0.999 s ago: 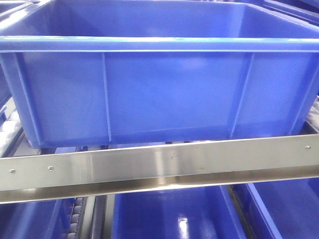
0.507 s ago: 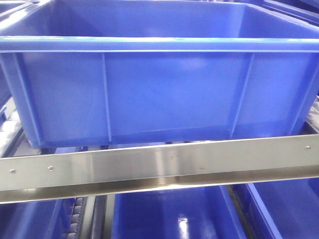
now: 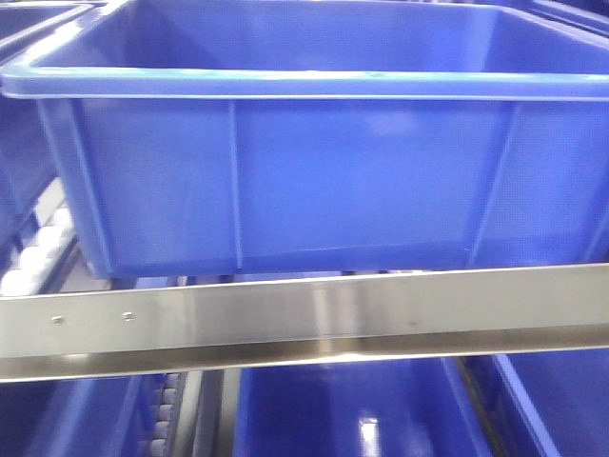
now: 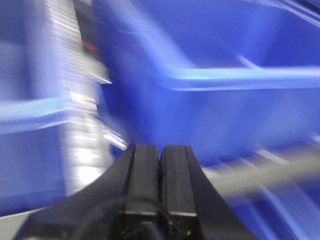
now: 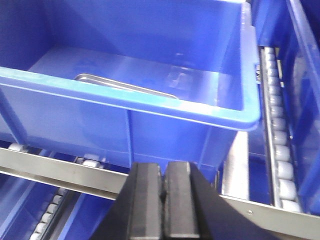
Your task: Grab silver tray and place in blue box
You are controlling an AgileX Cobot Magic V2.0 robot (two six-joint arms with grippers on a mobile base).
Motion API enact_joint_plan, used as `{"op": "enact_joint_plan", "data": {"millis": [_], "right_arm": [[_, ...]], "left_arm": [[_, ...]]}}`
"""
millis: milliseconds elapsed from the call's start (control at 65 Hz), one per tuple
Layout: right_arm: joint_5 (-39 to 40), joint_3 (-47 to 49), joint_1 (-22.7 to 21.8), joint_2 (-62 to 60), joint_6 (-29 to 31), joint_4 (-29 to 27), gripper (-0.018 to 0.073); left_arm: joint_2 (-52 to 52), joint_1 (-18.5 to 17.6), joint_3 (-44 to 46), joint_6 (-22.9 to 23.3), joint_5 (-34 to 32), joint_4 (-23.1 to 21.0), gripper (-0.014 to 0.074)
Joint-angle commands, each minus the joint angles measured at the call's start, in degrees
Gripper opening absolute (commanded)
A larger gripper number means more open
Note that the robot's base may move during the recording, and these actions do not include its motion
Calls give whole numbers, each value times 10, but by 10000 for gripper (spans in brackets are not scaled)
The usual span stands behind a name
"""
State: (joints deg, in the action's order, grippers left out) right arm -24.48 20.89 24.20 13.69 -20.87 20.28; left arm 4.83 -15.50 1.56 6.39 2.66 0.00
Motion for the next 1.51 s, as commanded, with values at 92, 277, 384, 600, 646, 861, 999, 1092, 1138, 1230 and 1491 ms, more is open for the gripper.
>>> {"op": "enact_joint_plan", "data": {"millis": [92, 277, 384, 600, 646, 861, 999, 1092, 1138, 1230, 1491], "right_arm": [[46, 16, 1, 6, 4, 14, 55], [45, 16, 1, 6, 4, 14, 55], [44, 16, 1, 6, 4, 14, 55], [44, 16, 1, 6, 4, 14, 55], [44, 16, 1, 6, 4, 14, 55], [44, 16, 1, 6, 4, 14, 55], [44, 16, 0, 6, 4, 14, 55], [47, 16, -8, 6, 20, -3, 55], [45, 15, -22, 5, 51, -18, 55], [50, 1, -68, 2, 154, -85, 55], [203, -135, -209, -85, 252, -230, 55]], "left_arm": [[-45, 81, -31, -11, -82, -11, -105], [-65, 122, -31, -11, -78, -16, -105], [-65, 136, -31, -11, -78, -16, -105], [-65, 139, -31, -11, -78, -16, -105], [-65, 139, -31, -11, -78, -16, -105], [-65, 139, -31, -11, -78, -16, -105], [-65, 139, -31, -11, -78, -16, -105], [-65, 139, -31, -11, -78, -16, -105], [-65, 139, -31, -11, -78, -16, -105], [-65, 139, -31, -11, -78, -16, -105], [-64, 139, -31, -11, -78, -16, -105]]}}
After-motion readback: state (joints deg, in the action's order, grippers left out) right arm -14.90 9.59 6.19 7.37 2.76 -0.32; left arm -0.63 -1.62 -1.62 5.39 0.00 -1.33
